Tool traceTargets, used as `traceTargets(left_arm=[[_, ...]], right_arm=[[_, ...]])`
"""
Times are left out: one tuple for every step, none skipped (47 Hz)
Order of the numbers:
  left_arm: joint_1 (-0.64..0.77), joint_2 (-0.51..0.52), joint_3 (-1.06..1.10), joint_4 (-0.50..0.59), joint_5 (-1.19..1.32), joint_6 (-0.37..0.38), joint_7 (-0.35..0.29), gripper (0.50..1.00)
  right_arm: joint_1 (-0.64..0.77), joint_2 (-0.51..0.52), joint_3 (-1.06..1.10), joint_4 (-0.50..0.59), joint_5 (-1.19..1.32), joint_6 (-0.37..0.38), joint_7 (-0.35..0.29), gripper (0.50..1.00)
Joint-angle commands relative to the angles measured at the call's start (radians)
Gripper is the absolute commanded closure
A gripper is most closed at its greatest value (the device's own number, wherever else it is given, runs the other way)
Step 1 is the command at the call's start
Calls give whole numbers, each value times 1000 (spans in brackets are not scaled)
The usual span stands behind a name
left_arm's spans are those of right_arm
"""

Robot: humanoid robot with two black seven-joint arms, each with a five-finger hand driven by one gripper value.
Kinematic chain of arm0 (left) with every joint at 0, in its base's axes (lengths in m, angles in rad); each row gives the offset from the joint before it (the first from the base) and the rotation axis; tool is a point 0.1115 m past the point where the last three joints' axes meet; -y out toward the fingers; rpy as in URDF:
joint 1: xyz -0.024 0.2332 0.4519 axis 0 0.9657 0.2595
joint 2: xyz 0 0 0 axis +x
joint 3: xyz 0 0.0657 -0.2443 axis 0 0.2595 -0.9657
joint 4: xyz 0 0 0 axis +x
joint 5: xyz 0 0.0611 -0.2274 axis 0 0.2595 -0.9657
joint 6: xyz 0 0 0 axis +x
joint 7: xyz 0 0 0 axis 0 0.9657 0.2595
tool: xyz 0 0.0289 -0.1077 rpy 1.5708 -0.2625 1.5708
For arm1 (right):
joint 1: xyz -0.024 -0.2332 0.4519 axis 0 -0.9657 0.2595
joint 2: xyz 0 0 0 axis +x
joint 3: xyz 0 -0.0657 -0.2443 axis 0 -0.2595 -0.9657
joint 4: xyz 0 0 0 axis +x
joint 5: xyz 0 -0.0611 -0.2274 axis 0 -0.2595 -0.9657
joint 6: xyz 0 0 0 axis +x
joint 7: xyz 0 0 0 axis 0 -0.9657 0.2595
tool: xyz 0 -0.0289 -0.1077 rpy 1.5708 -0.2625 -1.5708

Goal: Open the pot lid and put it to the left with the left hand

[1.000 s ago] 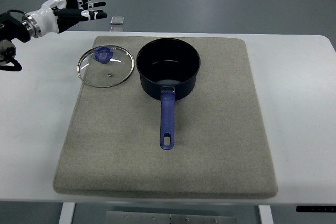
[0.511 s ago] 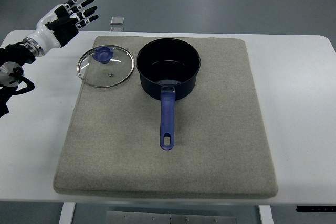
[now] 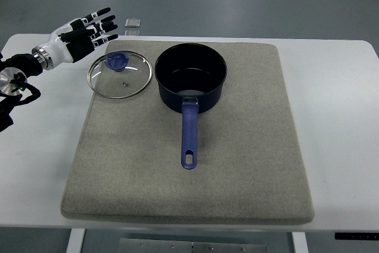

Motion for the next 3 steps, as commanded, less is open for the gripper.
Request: traceTargets(left_arm=[[11,1,-38,-5,-1,0,37,523],[11,1,-42,0,-1,0,39,523],[11,-1,-42,0,-1,0,39,523]], right_arm=[[0,0,0,0,0,0,0,583],[0,0,0,0,0,-1,0,583],[0,0,0,0,0,-1,2,583]])
